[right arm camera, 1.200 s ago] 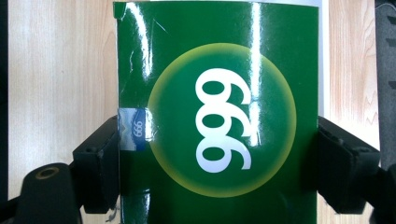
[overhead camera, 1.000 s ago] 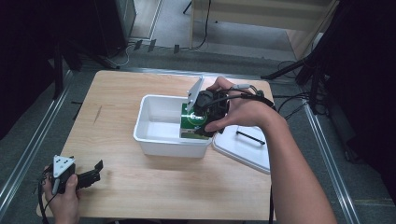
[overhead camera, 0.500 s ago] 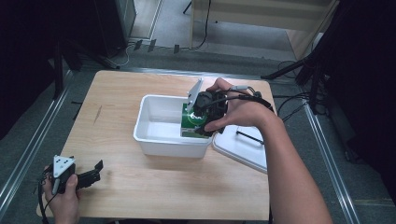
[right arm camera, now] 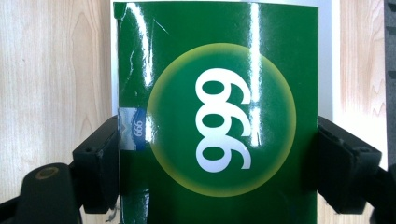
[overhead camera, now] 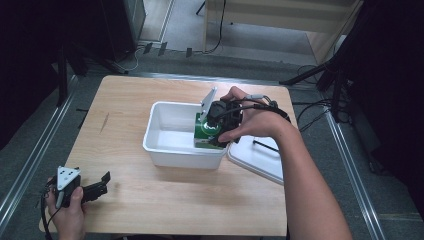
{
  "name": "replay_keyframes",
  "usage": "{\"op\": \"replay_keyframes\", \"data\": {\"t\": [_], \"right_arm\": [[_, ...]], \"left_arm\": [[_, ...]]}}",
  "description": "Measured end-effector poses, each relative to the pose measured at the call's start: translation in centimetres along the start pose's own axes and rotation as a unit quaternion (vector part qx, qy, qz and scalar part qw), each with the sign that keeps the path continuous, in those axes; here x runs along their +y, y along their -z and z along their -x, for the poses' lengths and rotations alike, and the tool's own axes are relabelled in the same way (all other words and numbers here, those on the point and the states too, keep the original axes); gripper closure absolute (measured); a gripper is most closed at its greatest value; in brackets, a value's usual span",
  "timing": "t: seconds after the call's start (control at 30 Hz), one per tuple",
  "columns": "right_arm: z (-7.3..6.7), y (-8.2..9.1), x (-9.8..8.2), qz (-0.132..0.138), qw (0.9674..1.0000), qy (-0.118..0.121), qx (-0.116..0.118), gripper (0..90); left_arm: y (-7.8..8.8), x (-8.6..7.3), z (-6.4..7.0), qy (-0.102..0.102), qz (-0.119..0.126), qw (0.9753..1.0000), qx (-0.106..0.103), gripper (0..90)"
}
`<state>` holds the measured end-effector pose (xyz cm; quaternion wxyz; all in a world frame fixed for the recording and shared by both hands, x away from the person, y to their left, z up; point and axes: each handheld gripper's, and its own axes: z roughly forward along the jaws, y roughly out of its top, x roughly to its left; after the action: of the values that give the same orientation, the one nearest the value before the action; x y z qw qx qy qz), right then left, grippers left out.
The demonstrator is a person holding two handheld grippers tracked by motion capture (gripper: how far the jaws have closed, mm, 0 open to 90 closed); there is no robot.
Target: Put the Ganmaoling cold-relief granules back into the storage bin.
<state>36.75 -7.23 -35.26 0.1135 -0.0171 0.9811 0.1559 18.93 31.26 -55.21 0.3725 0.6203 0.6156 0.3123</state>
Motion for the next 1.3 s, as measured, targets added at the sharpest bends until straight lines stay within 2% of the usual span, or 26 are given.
{"op": "replay_keyframes", "data": {"t": [0.5,1.3], "right_arm": [[0.1,-1.8,-0.2,-0.003,1.0,-0.004,0.007,16.0],[0.7,-3.8,-0.9,-0.01,0.9999,-0.004,0.005,15.8]], "left_arm": [[0.0,0.0,0.0,0.003,0.002,1.0,0.0,0.2],[0.0,0.0,0.0,0.003,0.002,1.0,-0.001,0.2]]}}
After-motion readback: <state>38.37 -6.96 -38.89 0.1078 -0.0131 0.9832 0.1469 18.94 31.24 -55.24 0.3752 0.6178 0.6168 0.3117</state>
